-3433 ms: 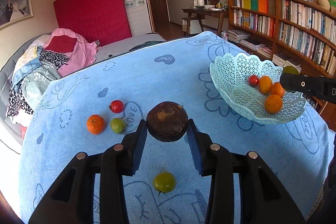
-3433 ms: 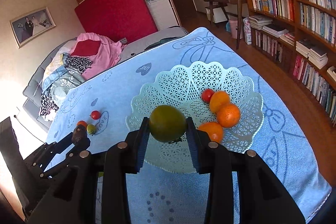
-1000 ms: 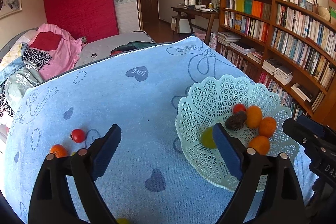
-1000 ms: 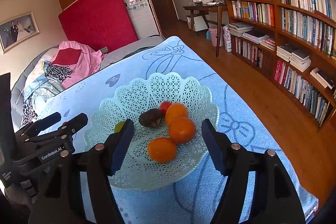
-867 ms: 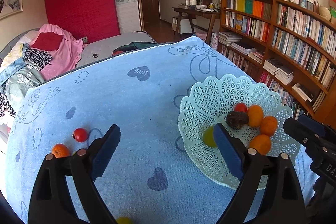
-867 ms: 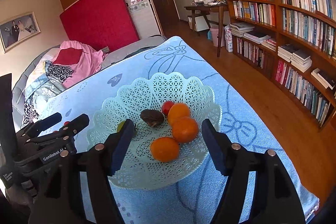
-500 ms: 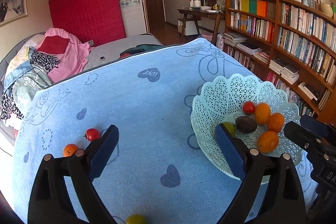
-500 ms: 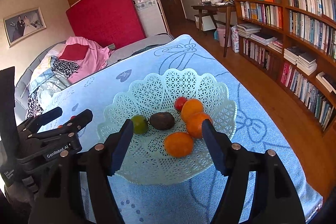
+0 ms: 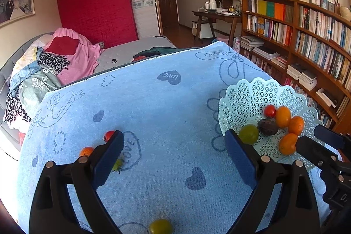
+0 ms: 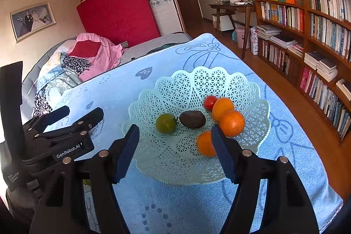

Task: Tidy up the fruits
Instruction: 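Move both open tools back toward the tangerine and green tomatoes on the towel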

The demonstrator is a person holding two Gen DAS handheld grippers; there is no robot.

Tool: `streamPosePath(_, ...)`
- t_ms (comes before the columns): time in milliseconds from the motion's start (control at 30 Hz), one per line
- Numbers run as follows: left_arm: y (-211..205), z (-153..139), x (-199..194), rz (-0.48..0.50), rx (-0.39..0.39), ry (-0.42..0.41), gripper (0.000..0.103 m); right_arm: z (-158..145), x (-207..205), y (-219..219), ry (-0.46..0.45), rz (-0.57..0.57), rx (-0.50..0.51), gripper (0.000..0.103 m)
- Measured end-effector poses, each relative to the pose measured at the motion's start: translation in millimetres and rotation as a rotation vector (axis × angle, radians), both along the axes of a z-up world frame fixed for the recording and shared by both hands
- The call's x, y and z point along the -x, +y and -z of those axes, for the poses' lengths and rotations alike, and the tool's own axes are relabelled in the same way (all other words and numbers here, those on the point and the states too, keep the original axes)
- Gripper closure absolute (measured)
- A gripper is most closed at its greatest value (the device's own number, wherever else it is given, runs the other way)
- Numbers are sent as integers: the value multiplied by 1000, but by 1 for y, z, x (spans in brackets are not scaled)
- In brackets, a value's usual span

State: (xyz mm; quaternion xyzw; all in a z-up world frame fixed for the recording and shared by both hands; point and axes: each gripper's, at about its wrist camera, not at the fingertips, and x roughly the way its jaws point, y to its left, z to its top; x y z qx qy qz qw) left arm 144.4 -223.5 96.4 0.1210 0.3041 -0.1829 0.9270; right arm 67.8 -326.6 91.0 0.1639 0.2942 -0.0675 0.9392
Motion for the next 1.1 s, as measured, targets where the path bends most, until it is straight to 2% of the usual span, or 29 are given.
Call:
streamPosePath(167,11,-1,-1,-19,3,-4,11,-2,-5,15,2,-26,13,29)
streamPosePath(467,35,-1,-5,-57,18,-1,11,-4,-14,39,14,-71,31,29)
streamPosePath(533,39,-1,-6,-67,19,2,6,-4,-17,44,18,-80,33,26)
streamPosePath(600,44,-1,-7,-75,22,1,6,-4,-18,49,20,-88,38,22)
streamPosePath(1100,85,6,-17,-138,38,25,5,2,-37,83,58,-156,58,22)
